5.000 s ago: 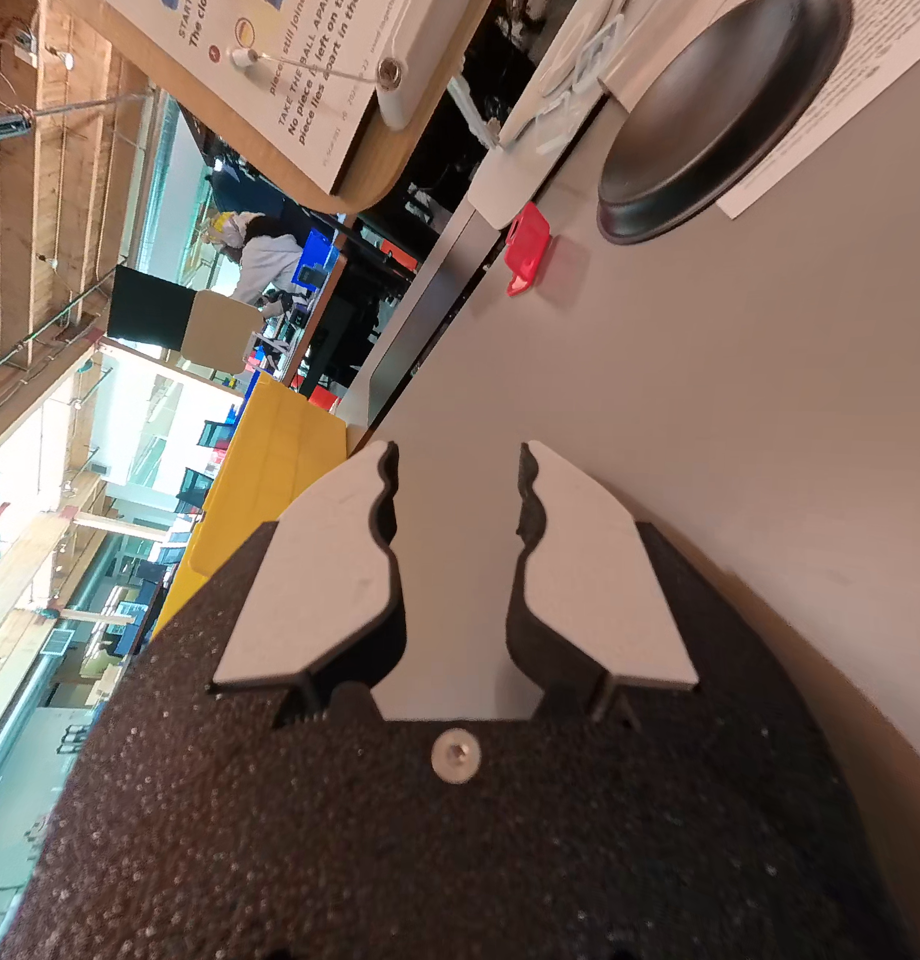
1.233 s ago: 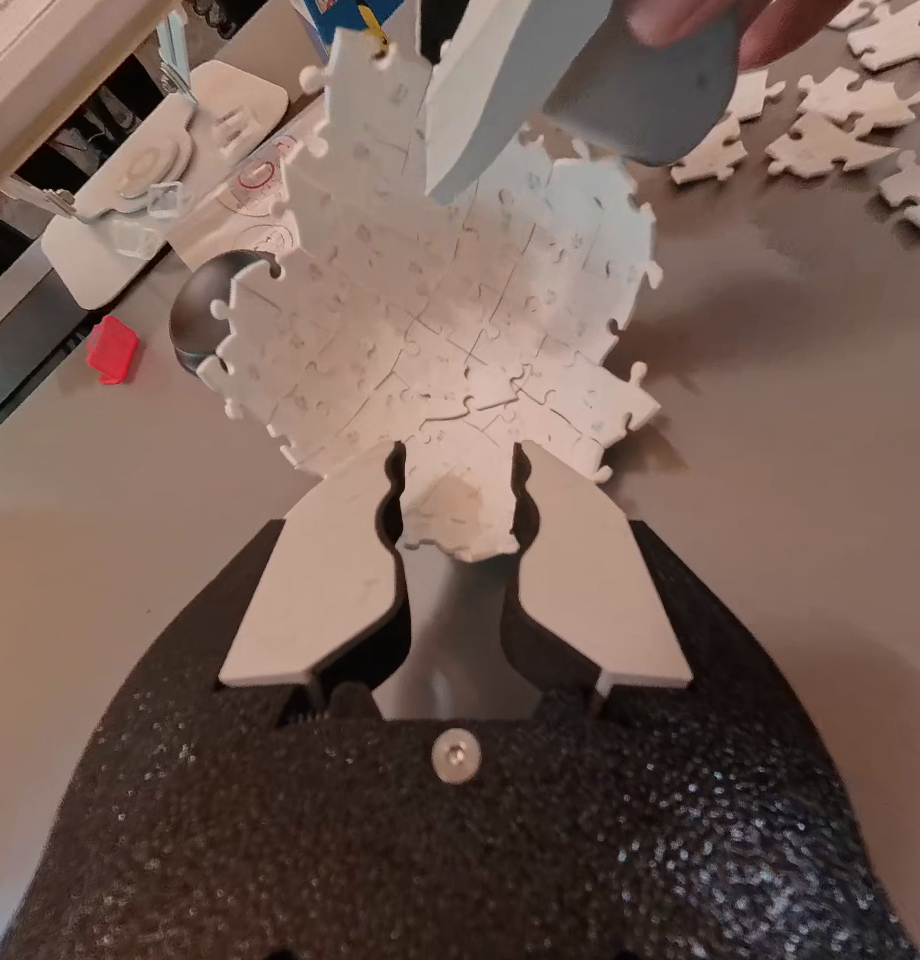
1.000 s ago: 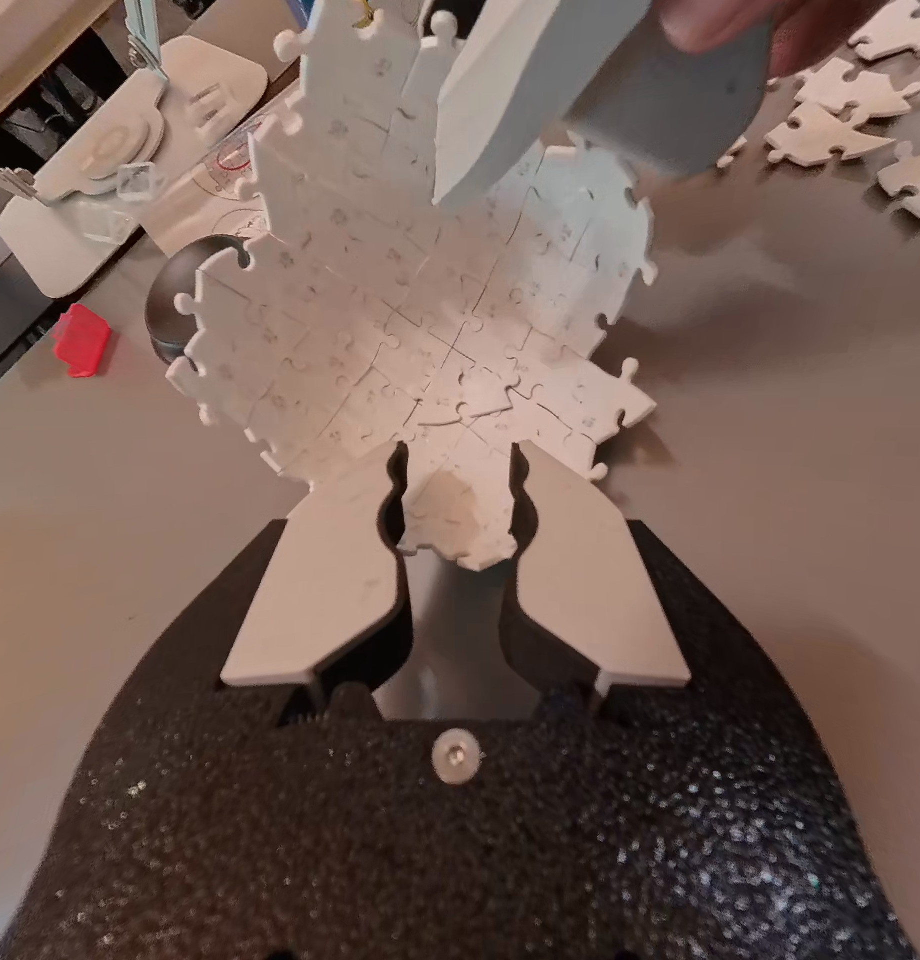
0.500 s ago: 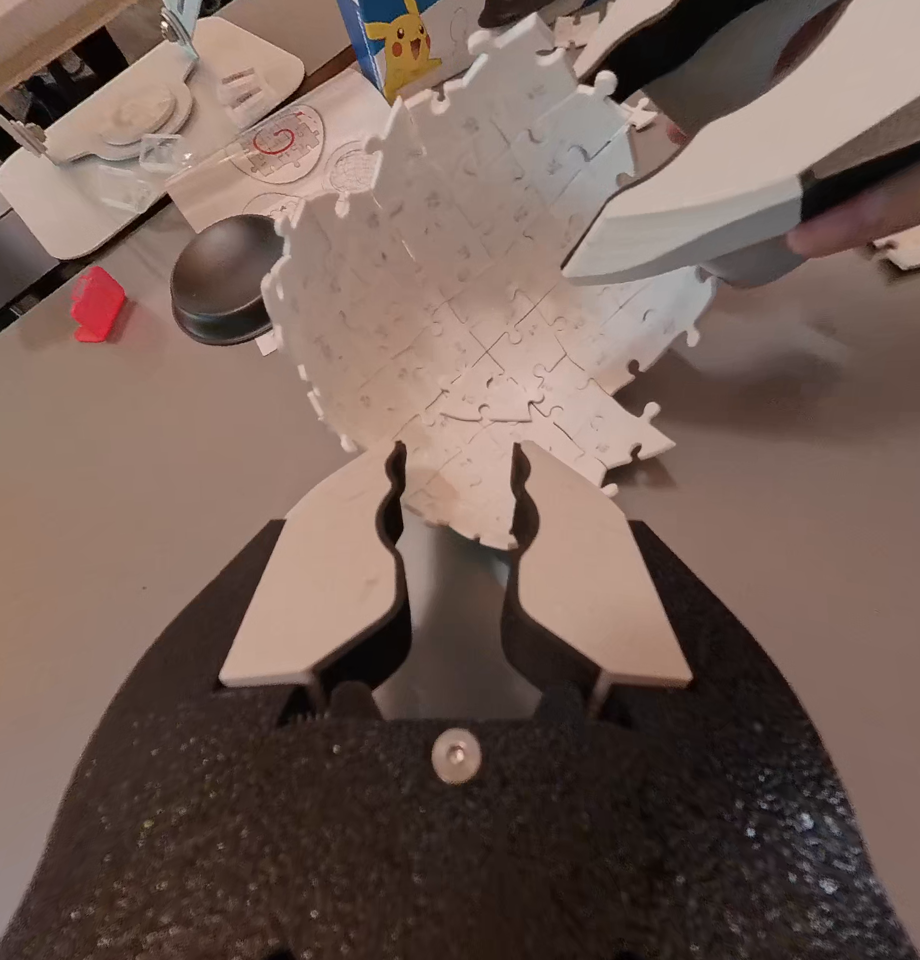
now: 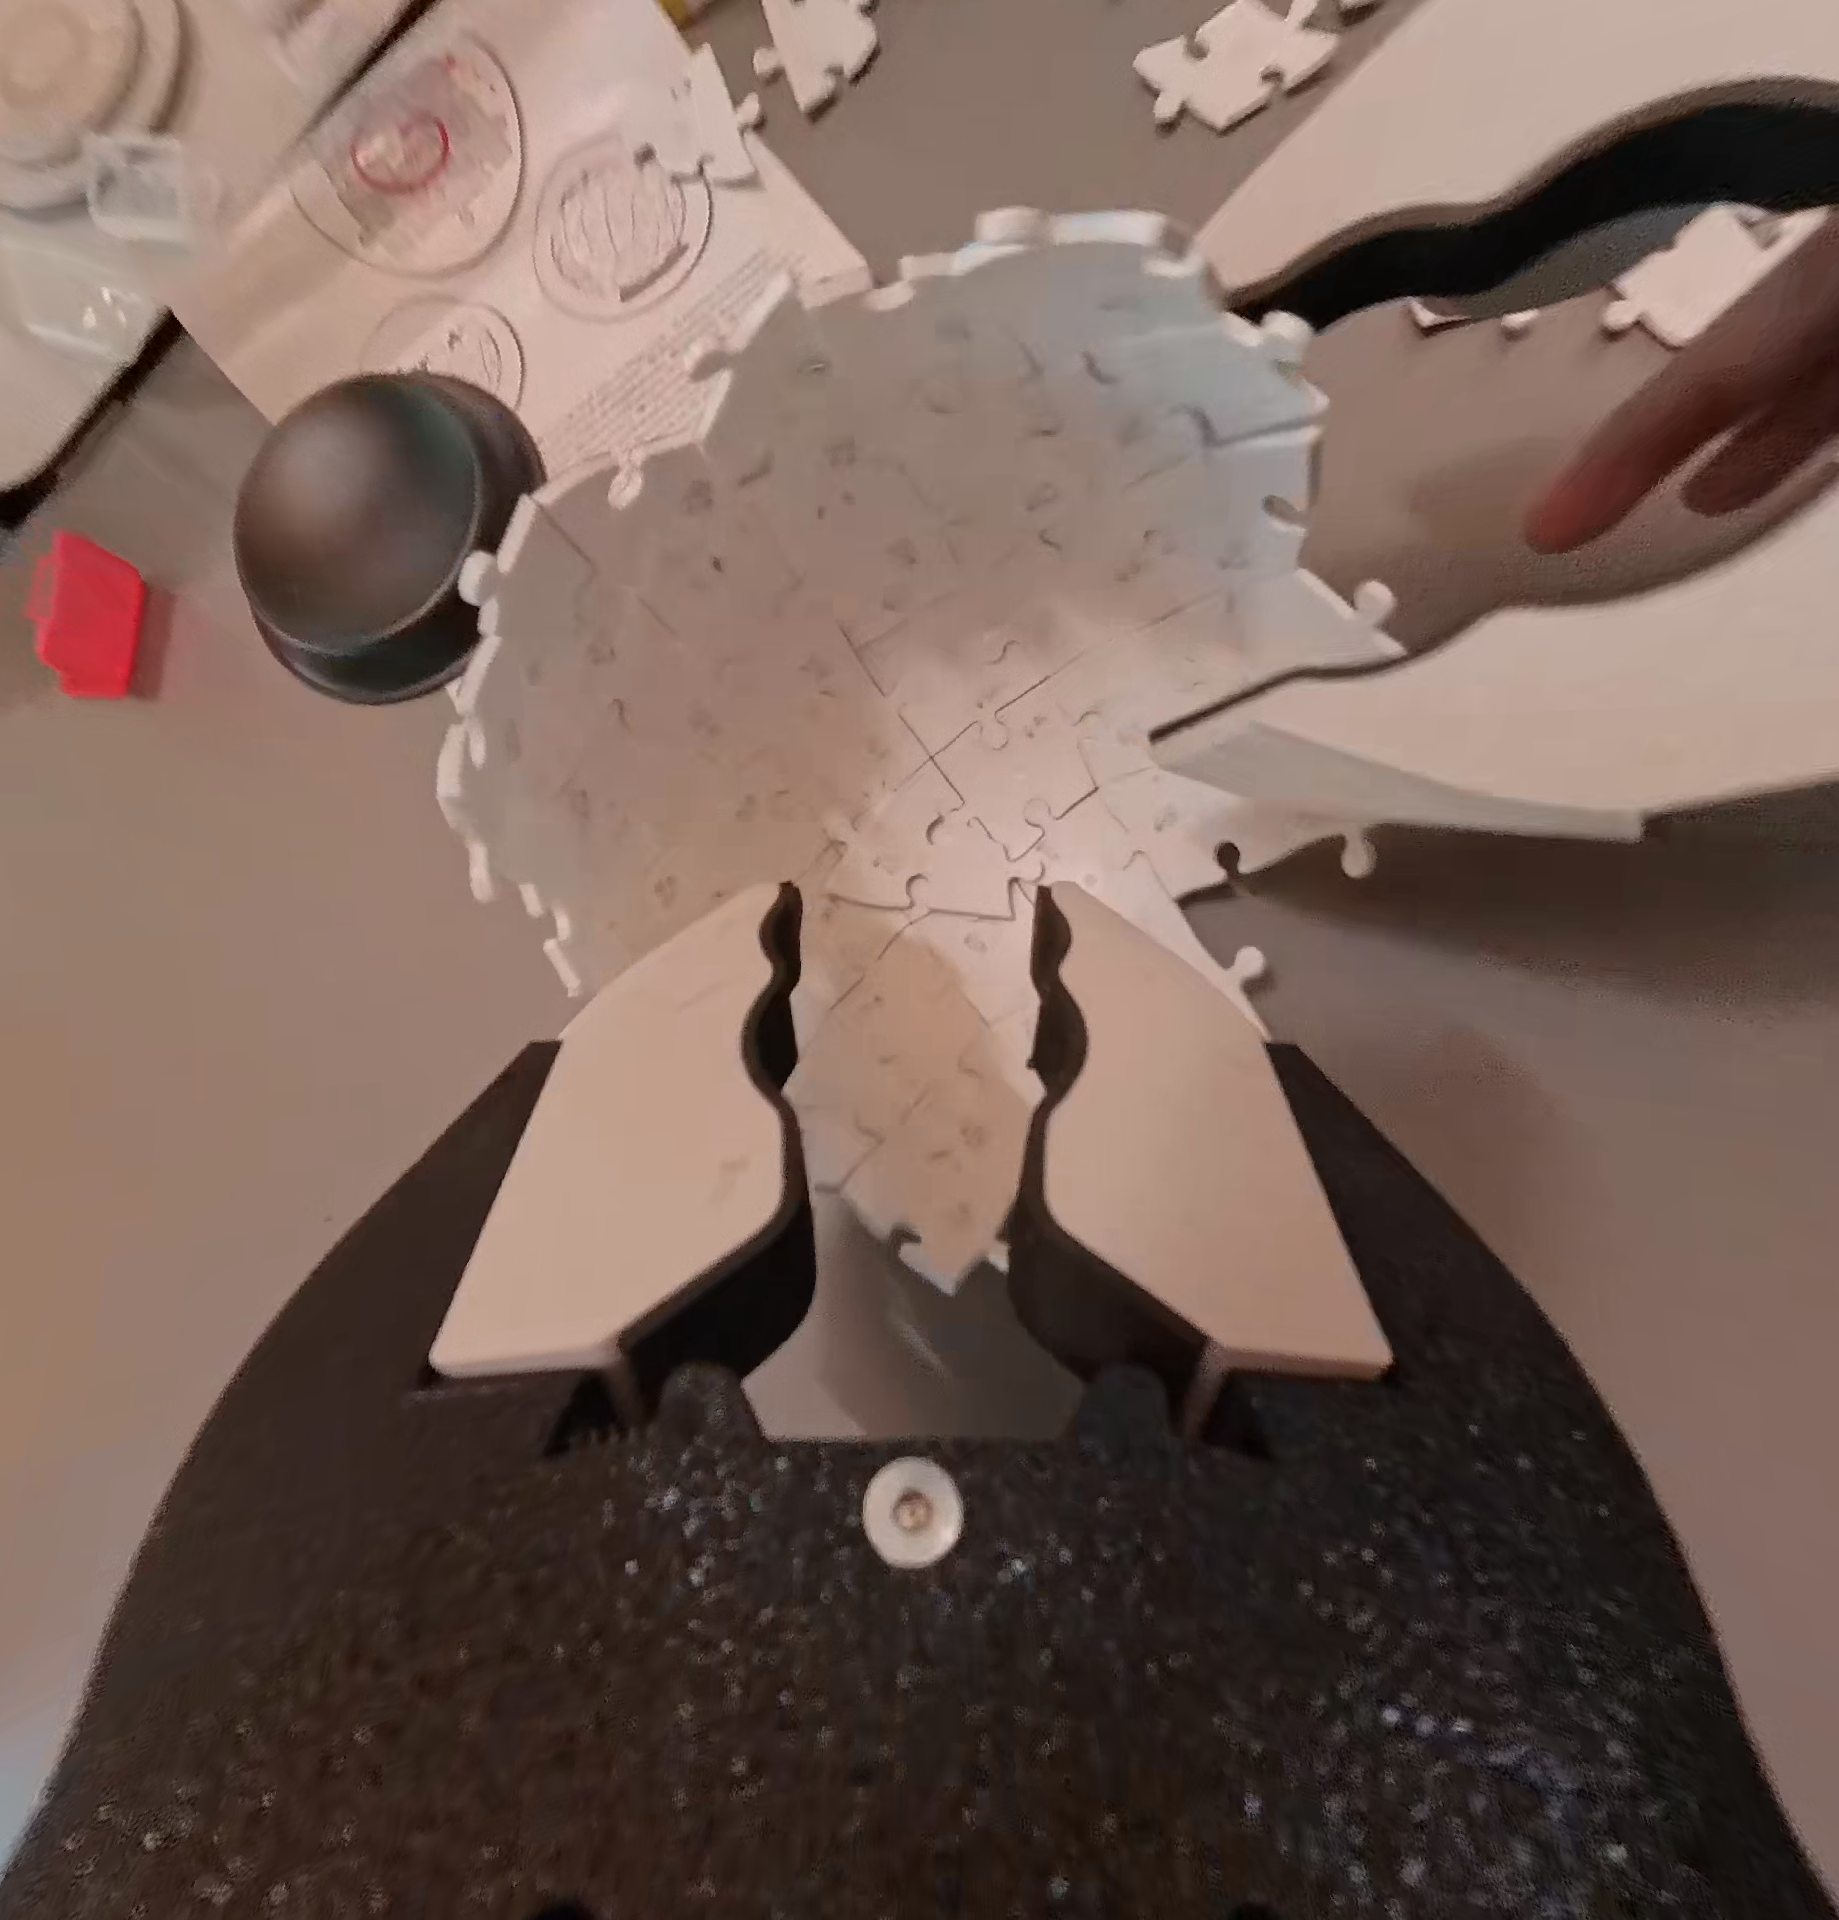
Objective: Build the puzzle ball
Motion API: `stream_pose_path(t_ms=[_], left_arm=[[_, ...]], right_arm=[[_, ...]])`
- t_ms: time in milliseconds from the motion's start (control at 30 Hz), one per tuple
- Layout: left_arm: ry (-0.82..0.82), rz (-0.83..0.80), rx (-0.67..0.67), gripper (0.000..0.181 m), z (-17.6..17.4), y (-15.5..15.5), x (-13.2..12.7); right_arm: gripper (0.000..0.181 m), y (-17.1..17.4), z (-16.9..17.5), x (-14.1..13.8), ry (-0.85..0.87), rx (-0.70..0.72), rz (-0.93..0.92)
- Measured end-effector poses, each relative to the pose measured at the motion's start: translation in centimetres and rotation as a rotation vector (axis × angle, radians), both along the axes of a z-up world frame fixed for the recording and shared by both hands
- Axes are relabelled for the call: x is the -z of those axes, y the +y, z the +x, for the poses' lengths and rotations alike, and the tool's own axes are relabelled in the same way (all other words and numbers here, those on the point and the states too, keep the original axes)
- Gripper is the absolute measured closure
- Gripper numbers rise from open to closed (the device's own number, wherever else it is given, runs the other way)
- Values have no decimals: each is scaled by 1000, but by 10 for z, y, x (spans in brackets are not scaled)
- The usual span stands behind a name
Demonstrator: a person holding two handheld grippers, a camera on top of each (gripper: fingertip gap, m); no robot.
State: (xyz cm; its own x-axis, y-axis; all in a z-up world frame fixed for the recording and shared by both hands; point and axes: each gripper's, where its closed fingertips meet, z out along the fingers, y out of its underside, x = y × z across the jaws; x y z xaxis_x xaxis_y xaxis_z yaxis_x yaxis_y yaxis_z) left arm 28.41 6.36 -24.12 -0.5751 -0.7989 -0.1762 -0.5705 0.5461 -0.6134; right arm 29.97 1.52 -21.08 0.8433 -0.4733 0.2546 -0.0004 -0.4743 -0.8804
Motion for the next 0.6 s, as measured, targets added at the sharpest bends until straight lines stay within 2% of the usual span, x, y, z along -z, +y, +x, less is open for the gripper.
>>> stream_pose_path(t_ms=[200, 400, 533, 600], left_arm=[[59, 42, -64, 138, 14, 2, 5], [58, 47, -74, 132, 11, -3, 4], [60, 57, -43, 137, 0, -5, 1], [66, 43, -5, 145, -9, -10, 0]], right_arm=[[134, 0, -4, 0, -58, 13, 1], [134, 1, -6, -2, -74, 24, 23], [133, 1, -9, -1, -79, 21, 23], [131, 1, -11, 1, -74, 17, 24]])
